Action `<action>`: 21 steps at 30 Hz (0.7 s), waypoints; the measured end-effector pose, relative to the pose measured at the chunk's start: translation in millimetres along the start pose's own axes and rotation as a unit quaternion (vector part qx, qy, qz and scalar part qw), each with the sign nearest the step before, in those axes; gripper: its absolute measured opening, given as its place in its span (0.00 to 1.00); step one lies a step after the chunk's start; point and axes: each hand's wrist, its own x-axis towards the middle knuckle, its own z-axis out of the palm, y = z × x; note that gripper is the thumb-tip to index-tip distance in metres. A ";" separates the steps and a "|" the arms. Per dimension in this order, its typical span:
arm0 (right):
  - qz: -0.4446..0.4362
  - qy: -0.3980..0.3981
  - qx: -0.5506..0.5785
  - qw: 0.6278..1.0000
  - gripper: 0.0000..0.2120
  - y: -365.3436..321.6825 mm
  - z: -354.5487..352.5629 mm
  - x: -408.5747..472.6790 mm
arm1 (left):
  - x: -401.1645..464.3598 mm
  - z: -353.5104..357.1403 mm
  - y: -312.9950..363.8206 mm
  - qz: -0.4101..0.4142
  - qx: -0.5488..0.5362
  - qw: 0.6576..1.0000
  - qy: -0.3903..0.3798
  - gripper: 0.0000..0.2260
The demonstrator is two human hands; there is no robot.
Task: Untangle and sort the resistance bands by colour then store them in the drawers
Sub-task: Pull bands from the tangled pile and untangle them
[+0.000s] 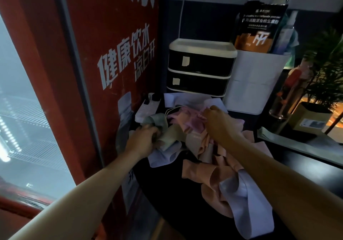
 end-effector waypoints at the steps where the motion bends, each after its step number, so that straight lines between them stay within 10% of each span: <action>1: 0.001 -0.009 0.002 1.000 0.13 0.4 0.8 0.7 | 1.3 0.5 1.0 -0.007 -0.007 1.000 0.004 0.08; 10: 0.097 0.023 0.113 0.989 0.16 19.8 -9.7 0.0 | 35.1 -43.7 47.0 0.007 -0.210 0.959 0.190 0.03; 21: 0.124 0.071 0.200 0.969 0.10 60.7 -36.2 -12.7 | 91.5 -82.5 158.6 0.103 -0.378 0.902 0.182 0.07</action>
